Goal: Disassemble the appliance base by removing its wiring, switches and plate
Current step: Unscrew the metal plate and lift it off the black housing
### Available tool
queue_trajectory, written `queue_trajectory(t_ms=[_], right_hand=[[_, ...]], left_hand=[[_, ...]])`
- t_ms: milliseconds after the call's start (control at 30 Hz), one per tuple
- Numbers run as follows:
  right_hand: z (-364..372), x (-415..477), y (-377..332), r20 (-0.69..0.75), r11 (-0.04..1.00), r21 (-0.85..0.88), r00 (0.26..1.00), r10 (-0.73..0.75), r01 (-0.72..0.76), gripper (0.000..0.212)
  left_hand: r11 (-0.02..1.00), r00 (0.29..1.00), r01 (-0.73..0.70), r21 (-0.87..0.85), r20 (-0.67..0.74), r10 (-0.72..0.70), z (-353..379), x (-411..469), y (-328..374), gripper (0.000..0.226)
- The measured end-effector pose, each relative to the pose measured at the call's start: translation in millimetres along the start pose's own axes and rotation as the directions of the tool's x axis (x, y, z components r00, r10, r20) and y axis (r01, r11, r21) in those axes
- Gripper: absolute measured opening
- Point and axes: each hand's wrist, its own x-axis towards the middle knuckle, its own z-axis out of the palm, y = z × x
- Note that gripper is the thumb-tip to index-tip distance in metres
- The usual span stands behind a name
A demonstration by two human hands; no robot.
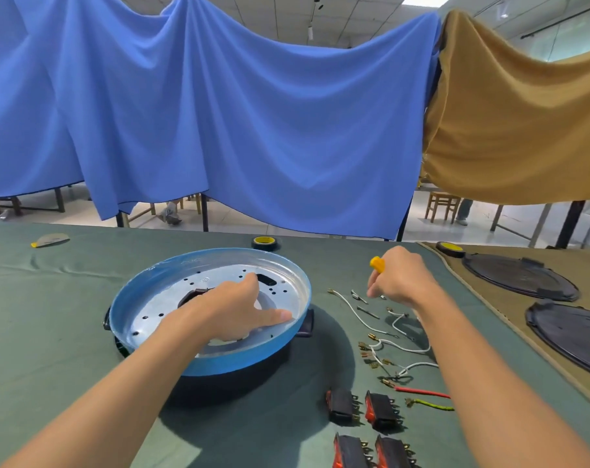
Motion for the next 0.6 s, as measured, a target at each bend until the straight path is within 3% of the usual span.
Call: queue_trajectory(t_ms=[133,600], right_hand=[[11,1,0,0.002,1.000,-0.017,1.000,-0.018,0.018,0.014],[17,-5,-2,0.177,0.985,-0.140,0.982,-0.072,0.098,0.005]], left_hand=[[1.000,1.000,-0.016,-0.019,0.005,0.016,3,3,-3,0.061],[0.999,0.999,-0.037,-0.025,0.017,0.038,3,5,-11,0.078]])
